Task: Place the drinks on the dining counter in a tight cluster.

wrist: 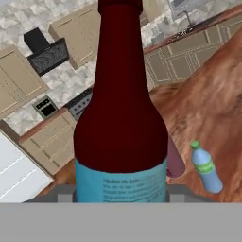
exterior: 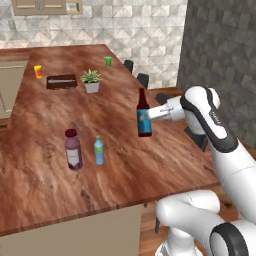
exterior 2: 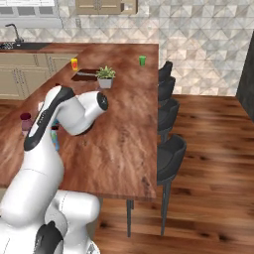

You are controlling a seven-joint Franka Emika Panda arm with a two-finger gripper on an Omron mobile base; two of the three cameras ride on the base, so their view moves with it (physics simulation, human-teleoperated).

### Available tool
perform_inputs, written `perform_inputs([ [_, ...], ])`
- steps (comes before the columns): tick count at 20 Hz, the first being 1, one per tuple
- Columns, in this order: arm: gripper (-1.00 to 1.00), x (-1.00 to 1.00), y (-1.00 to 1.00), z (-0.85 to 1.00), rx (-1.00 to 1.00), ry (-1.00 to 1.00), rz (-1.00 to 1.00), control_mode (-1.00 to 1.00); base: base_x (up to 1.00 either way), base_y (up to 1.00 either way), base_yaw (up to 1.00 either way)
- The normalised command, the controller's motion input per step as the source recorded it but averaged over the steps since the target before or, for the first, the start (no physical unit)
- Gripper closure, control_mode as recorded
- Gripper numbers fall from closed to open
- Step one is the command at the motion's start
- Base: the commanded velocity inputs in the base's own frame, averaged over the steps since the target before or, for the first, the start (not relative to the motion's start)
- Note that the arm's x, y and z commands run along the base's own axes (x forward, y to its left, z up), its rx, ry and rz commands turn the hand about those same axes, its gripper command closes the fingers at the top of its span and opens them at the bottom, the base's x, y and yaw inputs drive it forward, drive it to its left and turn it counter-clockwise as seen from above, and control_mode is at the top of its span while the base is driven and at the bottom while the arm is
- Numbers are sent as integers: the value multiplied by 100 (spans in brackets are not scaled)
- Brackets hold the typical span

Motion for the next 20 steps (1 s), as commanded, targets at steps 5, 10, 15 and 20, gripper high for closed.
perform_inputs([
  [5, 100, 34, 0, -12, 0, -1, 21, -100, 0, 0, 0],
  [10, 100, 14, 0, -42, -3, -31, 14, -100, 0, 0, 0],
  [15, 100, 1, 0, -43, 1, -38, 11, -100, 0, 0, 0],
  [20, 100, -2, 15, -4, 5, -19, 5, -100, 0, 0, 0],
])
